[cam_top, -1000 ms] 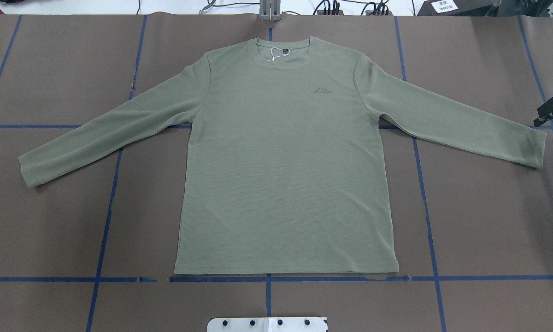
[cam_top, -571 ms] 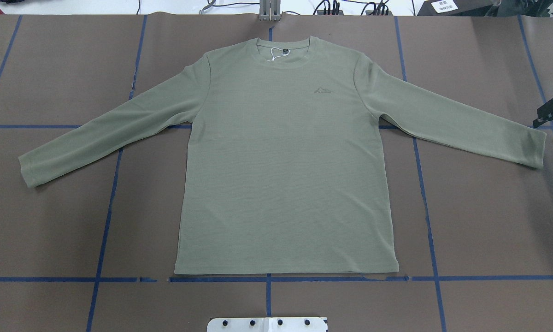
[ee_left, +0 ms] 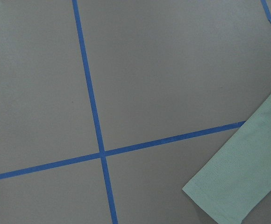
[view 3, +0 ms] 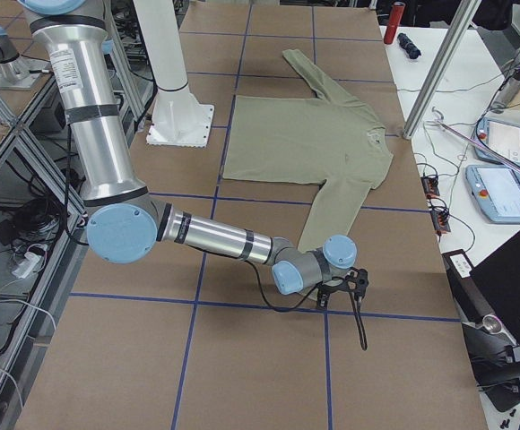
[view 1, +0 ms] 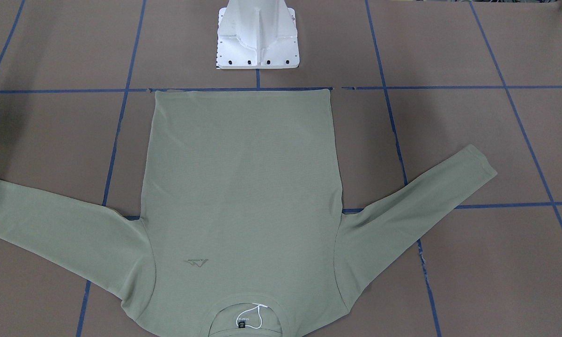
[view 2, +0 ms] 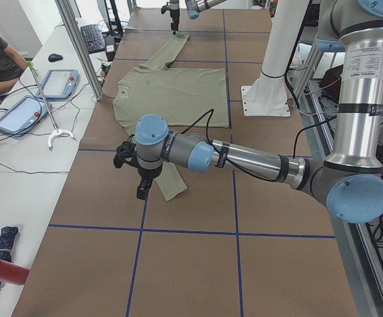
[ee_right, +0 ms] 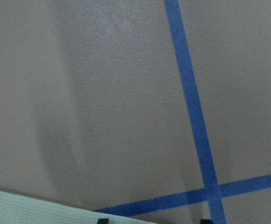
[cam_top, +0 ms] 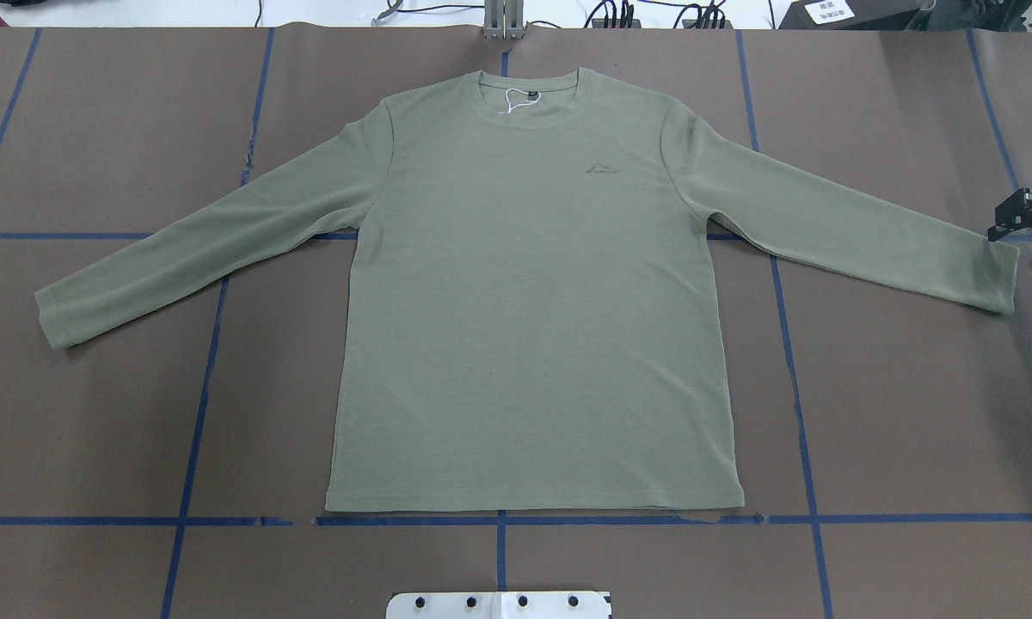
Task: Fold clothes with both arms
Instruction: 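Move the right gripper to the sleeve cuff nearest it and grasp it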
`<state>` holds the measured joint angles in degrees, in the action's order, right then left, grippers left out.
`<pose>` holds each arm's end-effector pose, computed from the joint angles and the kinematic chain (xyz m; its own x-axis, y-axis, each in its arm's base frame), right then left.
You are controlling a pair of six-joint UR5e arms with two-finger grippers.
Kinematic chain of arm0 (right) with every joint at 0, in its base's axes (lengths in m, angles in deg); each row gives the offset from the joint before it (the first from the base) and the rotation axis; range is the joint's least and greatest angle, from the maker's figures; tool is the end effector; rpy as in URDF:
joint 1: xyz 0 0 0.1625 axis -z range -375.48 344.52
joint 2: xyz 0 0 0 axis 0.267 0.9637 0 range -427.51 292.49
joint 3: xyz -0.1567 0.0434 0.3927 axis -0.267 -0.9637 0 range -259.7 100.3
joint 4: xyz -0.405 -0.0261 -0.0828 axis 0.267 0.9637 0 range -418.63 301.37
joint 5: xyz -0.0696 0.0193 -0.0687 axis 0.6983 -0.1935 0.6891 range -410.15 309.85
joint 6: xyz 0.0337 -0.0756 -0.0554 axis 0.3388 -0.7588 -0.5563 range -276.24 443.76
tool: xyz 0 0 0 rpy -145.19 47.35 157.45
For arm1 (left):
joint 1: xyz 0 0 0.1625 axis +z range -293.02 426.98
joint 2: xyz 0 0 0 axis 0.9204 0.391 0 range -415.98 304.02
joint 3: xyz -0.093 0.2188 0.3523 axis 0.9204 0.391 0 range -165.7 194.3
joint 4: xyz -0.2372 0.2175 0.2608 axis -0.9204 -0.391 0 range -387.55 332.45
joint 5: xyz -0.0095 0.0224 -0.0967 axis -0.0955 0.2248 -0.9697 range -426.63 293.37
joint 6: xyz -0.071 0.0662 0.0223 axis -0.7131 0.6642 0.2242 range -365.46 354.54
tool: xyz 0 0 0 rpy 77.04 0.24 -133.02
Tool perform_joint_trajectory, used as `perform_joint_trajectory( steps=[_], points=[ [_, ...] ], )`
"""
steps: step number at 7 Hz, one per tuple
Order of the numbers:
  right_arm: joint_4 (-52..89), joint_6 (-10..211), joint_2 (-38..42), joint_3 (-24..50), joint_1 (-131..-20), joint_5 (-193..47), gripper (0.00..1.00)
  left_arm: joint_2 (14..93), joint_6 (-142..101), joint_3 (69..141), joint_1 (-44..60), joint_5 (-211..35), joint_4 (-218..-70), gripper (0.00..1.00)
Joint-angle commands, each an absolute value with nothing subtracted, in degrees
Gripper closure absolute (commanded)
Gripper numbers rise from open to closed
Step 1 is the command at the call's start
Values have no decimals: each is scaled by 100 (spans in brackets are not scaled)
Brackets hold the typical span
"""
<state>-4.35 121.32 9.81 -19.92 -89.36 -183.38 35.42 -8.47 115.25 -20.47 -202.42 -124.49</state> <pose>-0.0999 -0.5797 0.7332 0.6687 0.2331 0.7061 -0.1812 0.9721 -0.1493 -0.0392 -0.5129 0.5361 0.6873 0.2177 -0.6929 -0.0059 0.9557 0.2944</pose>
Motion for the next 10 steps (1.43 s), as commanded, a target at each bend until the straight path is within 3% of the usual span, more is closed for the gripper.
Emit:
perform_joint_trajectory(
  steps=[1, 3, 8, 9, 10],
  points=[
    [-440, 12147, 1019, -1993, -8923, -18339, 31, 3542, -854, 11572, -2047, -20242, -12441, 0],
    [-431, 12138, 1019, -2002, -8914, -18348, 47, 3542, -854, 11581, -2047, -20242, -12441, 0],
    [-440, 12138, 1063, -2002, -8887, -18339, 52, 3542, -863, 11590, -2047, -20242, -12441, 0],
    [-440, 12147, 1063, -1993, -8887, -18331, 68, 3542, -863, 11590, -2047, -20242, -12441, 0],
    [-431, 12138, 1063, -1950, -8887, -18339, 100, 3542, -863, 11599, -2047, -20242, -12441, 0]
  ],
)
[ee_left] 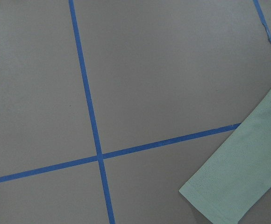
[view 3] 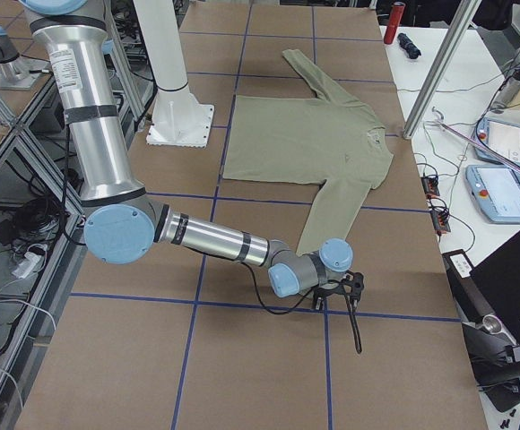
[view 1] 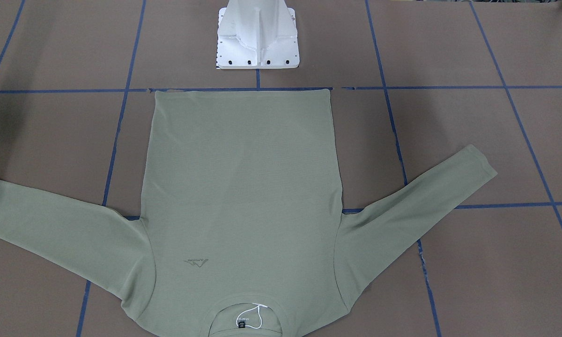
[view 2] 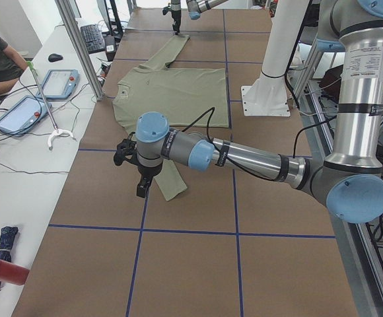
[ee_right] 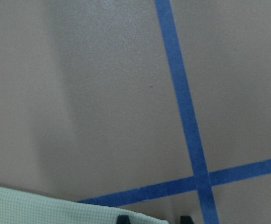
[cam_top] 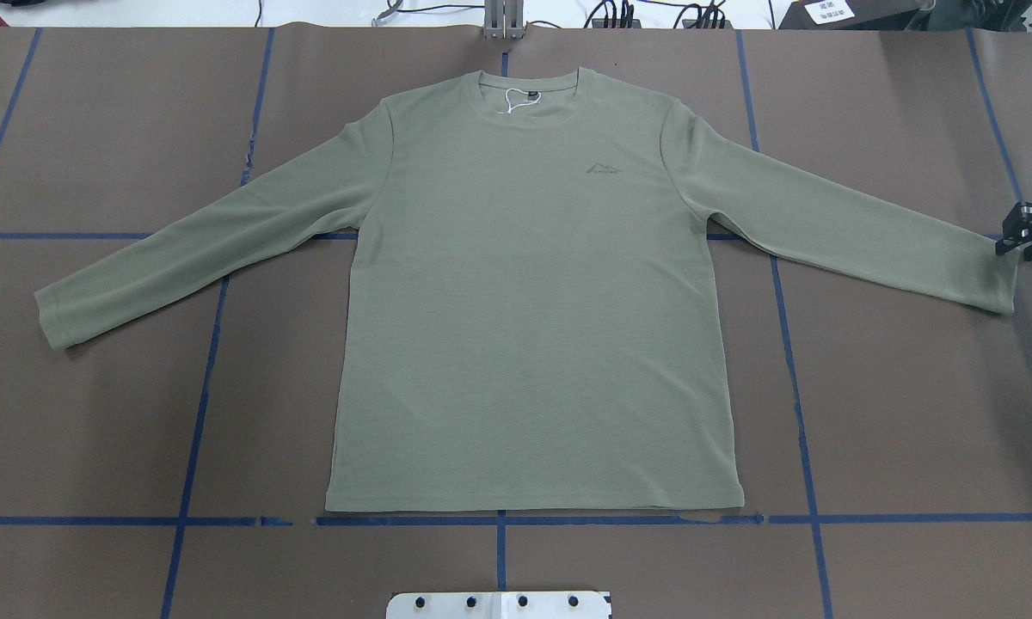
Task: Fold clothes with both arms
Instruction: 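Move the right gripper to the sleeve cuff nearest it and grasp it, then lift the held sleeve and fold it across the shirt toward the collar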
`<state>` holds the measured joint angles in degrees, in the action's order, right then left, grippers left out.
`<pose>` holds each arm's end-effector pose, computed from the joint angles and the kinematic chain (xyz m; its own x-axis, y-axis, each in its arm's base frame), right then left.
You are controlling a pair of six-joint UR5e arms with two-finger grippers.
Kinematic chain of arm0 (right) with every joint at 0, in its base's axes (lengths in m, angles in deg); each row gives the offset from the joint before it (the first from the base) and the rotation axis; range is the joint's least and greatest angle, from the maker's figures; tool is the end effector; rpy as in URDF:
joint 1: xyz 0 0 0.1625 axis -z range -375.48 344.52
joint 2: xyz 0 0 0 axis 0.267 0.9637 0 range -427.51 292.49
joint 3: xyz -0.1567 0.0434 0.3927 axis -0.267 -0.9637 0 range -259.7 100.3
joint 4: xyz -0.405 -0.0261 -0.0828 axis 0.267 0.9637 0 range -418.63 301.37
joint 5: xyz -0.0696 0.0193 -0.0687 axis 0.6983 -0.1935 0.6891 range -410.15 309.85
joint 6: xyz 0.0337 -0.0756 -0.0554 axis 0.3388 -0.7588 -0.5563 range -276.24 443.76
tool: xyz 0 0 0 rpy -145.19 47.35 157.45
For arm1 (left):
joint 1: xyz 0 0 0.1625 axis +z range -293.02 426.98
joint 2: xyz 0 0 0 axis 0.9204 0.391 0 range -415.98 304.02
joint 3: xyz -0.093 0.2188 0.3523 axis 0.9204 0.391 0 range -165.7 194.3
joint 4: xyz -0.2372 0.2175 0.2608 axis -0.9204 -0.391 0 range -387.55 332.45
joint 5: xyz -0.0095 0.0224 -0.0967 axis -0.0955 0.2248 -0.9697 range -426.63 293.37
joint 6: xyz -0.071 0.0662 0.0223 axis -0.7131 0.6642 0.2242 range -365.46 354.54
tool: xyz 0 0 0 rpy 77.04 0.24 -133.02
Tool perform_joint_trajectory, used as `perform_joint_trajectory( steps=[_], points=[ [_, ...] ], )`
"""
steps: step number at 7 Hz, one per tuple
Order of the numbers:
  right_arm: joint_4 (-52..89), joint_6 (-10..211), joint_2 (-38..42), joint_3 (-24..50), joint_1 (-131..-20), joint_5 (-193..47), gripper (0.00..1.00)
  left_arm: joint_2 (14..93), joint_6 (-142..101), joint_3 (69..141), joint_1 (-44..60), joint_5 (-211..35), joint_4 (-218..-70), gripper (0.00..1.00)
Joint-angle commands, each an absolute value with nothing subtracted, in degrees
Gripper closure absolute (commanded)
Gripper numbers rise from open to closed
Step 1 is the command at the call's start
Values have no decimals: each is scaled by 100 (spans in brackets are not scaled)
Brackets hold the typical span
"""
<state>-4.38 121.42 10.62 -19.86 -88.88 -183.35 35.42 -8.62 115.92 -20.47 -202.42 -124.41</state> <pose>-0.1024 -0.5712 0.7408 0.6732 0.2376 0.7003 -0.1750 0.9713 -0.1614 -0.0392 -0.5123 0.5305 0.6870 0.2224 -0.6918 -0.0039 0.9532 0.3025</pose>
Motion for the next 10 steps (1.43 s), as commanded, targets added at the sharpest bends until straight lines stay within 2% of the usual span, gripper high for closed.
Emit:
perform_joint_trajectory(
  steps=[1, 3, 5, 7, 8, 10],
  points=[
    [-440, 12121, 1063, -1888, -8879, -18348, 100, 3542, -863, 11590, -2047, -20242, -12441, 0],
    [-457, 12068, 1072, -1800, -8887, -18479, 100, 3533, -863, 11599, -2047, -20242, -12441, 0],
    [-404, 12512, 1255, -794, -8887, -18770, 100, 3516, -889, 11599, -2047, -20399, -12441, 0],
    [-405, 14221, 1152, 410, -8119, -18613, 100, 3507, -1003, 11721, -2056, -20541, -12441, 0],
    [-387, 15057, 690, 641, -7740, -18386, 100, 3507, -1003, 11748, -2056, -20541, -12441, 0],
    [-204, 16797, -731, 574, -6661, -17379, 100, 3516, -994, 11757, -2056, -20541, -12484, 0]
  ],
)
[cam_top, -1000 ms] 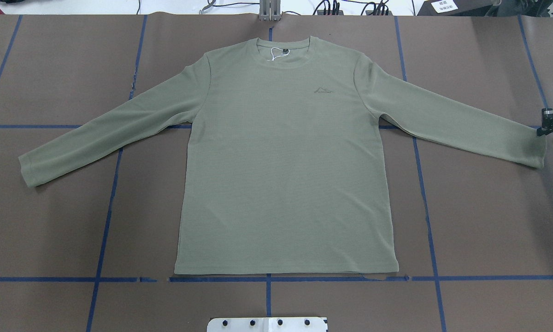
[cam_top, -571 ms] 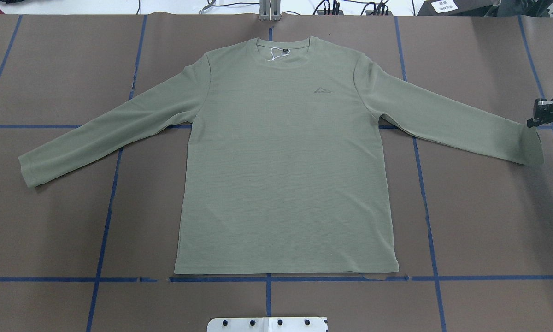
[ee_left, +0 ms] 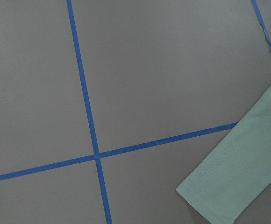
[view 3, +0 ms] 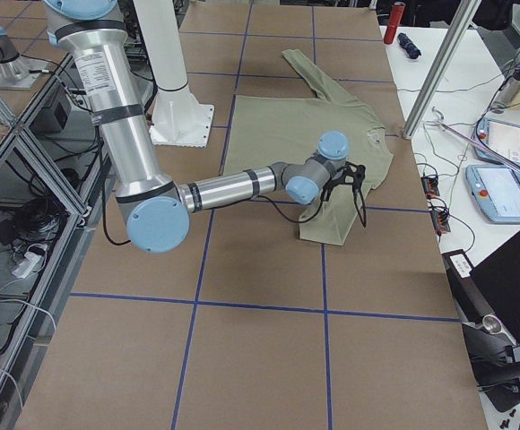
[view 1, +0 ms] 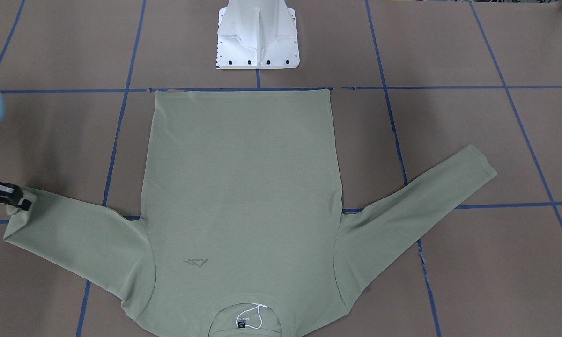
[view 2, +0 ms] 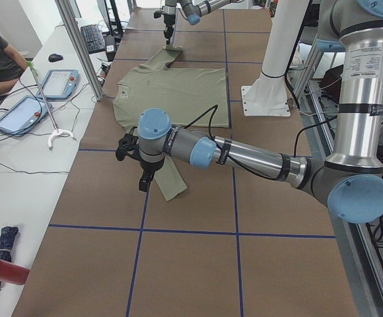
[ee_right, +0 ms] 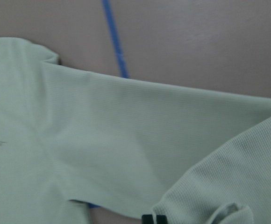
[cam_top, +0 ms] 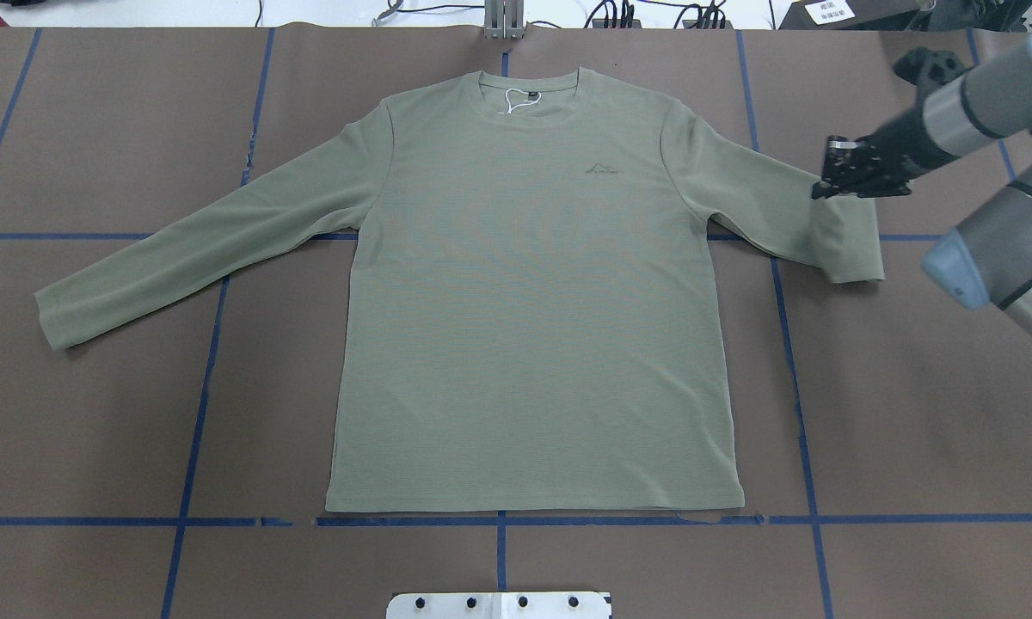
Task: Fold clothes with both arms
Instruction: 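Lift the held sleeve and fold it across the shirt toward the collar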
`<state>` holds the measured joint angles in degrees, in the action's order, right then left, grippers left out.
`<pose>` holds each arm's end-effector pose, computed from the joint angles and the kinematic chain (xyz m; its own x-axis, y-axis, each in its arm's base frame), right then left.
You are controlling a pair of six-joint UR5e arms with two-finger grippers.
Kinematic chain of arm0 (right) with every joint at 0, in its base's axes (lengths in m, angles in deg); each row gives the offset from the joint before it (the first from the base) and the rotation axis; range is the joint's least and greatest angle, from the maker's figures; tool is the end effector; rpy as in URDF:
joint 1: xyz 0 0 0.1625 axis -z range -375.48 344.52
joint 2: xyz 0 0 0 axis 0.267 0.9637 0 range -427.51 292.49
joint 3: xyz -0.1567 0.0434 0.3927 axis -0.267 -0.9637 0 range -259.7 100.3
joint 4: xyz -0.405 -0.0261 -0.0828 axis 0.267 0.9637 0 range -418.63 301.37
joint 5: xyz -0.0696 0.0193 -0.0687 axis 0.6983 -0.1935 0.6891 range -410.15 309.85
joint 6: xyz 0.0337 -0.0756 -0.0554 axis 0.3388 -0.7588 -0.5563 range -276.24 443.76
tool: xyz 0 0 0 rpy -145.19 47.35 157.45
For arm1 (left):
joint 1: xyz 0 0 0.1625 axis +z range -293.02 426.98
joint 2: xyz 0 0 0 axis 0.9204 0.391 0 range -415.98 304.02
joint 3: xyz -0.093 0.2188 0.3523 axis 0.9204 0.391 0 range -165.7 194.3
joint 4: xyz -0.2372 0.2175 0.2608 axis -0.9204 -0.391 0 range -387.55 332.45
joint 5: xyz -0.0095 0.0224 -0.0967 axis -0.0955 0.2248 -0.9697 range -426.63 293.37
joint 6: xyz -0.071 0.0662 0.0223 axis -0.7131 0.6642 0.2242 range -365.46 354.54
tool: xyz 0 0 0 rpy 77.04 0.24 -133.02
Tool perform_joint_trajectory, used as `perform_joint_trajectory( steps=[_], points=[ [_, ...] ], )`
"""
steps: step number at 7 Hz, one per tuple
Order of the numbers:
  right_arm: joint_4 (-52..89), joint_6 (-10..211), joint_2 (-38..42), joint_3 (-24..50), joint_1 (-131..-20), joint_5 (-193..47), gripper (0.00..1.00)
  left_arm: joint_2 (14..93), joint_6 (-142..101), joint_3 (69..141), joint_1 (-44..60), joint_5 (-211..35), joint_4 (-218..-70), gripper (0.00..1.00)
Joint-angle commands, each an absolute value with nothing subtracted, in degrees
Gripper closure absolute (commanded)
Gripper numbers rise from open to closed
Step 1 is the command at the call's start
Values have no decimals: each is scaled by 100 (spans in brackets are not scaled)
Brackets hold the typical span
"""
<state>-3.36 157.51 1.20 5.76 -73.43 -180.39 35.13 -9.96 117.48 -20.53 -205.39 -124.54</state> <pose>-0.2873 -0.5887 0.4148 0.4234 0.2734 0.8637 -0.2710 0.9480 -0.1672 -0.0365 -0.5072 0.5157 0.6479 0.2274 -0.7270 0.0104 0.9517 0.3069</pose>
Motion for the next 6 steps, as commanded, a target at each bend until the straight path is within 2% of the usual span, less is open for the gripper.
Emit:
perform_joint_trajectory(
  steps=[1, 2, 3, 6],
  points=[
    [607, 17092, -1626, 539, -6211, -16546, 100, 3525, -994, 11748, -2056, -20541, -12493, 0],
    [1215, 17478, -2514, 303, -5946, -16050, 100, 3533, -994, 11748, -2047, -20550, -12493, 0],
    [1230, 17691, -3228, -221, -5778, -15880, 100, 3533, -994, 11739, -2047, -20541, -12493, 0],
    [810, 17737, -4392, -1655, -5075, -15035, 100, 3542, -986, 11748, -2047, -20550, -12519, 0]
  ],
)
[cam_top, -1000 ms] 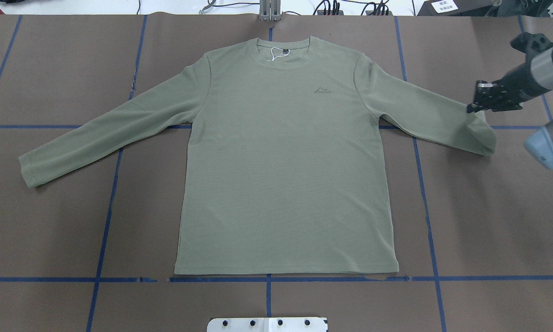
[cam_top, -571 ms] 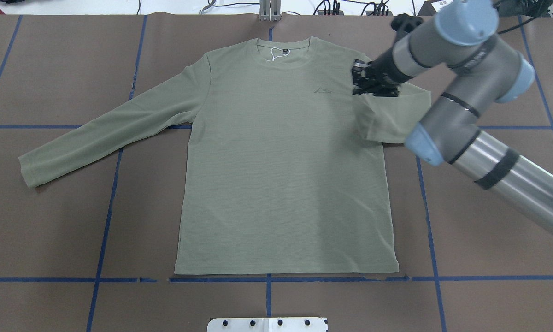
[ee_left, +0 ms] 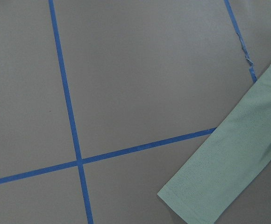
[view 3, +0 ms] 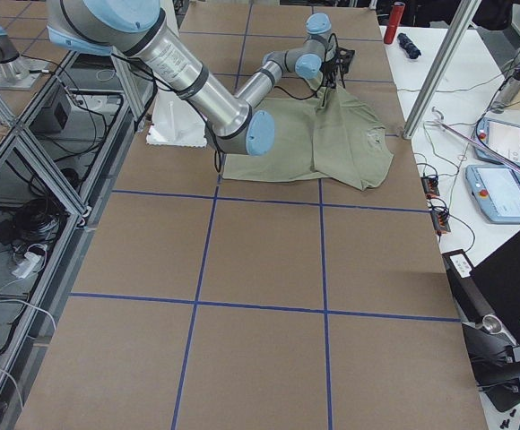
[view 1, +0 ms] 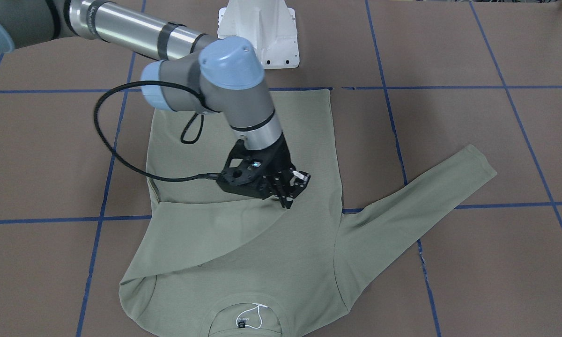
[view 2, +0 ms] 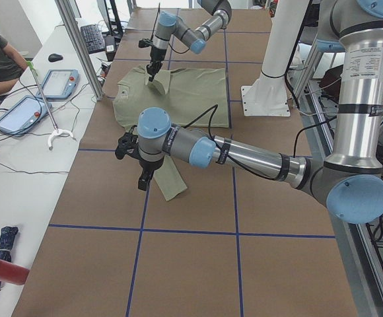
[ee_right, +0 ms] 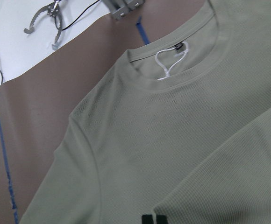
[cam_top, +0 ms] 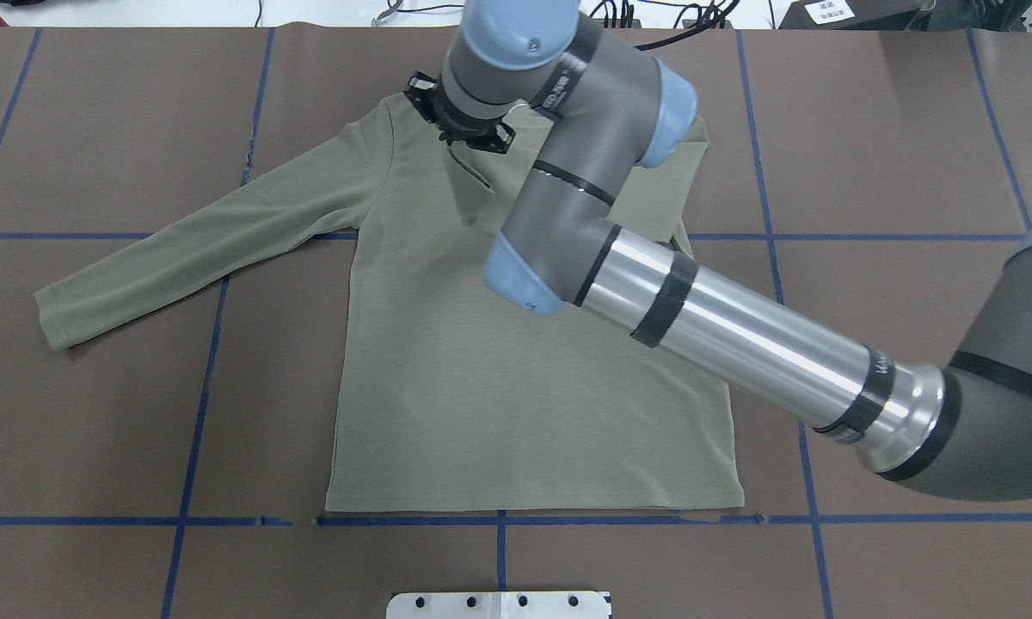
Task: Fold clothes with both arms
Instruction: 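Lift the held sleeve and fold it across the shirt toward the collar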
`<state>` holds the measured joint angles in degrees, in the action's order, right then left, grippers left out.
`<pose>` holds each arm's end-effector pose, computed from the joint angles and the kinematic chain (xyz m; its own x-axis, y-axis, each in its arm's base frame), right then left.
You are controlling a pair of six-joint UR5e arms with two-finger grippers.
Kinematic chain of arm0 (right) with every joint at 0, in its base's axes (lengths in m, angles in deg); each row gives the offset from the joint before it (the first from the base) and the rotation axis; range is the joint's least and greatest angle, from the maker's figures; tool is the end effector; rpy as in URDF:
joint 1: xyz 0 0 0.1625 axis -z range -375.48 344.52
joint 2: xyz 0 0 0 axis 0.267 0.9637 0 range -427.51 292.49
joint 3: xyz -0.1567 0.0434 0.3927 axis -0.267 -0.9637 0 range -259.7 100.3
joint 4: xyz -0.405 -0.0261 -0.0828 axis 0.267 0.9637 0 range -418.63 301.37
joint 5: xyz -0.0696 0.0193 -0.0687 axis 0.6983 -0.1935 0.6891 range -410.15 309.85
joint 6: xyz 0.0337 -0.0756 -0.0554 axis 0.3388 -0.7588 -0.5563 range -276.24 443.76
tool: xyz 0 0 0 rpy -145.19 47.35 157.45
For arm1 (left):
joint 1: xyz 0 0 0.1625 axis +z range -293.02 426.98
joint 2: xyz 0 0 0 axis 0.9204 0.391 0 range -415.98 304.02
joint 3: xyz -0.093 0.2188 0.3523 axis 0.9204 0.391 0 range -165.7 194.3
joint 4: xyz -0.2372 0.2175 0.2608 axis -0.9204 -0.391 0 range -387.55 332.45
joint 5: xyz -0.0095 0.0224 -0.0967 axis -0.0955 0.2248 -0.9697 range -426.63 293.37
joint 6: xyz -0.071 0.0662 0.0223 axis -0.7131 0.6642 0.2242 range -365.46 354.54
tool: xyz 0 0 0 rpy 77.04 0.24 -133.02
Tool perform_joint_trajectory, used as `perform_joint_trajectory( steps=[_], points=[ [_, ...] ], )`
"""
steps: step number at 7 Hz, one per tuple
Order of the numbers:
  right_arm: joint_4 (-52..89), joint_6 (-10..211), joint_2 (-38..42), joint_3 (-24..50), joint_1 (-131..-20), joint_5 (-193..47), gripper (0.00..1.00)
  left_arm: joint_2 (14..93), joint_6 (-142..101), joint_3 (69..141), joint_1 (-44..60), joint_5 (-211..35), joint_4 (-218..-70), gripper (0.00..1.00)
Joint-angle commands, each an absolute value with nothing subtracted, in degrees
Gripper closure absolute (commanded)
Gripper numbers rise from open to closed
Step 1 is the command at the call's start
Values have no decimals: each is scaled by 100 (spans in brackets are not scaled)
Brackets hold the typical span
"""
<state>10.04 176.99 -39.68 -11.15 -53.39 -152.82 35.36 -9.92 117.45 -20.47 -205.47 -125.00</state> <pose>-0.5673 -0.5828 0.0625 0.3442 0.3374 0.8762 -0.4666 0.8713 -0.1523 -0.0358 -0.5089 0.5128 0.6463 0.2373 -0.7253 0.0090 0.9480 0.3183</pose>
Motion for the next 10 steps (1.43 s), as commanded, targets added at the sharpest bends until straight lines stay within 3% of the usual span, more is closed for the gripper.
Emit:
perform_joint_trajectory(
  steps=[1, 3, 4, 6, 9, 10],
  points=[
    [608, 17746, -4534, -1920, -4925, -14861, 100, 3534, -1003, 11731, -2047, -20550, -12772, 0],
    [422, 17754, -4614, -2098, -4809, -14709, 100, 3534, -1389, 11713, -2047, -20567, -12949, 0],
    [221, 17772, -4919, -2612, -4809, -14675, 100, 3533, -1399, 11696, -2047, -20594, -12976, 0],
    [26, 17833, -4984, -2836, -4713, -14394, 48, 3525, -1381, 11678, -2021, -20603, -12985, 0],
    [26, 17895, -5221, -3162, -4713, -14297, 41, 3525, -1407, 11608, -1574, -20603, -13328, 0],
    [26, 18043, -5247, -3101, -4730, -14296, 29, 3525, -1738, 11573, -1329, -20594, -13468, 0]
  ],
)
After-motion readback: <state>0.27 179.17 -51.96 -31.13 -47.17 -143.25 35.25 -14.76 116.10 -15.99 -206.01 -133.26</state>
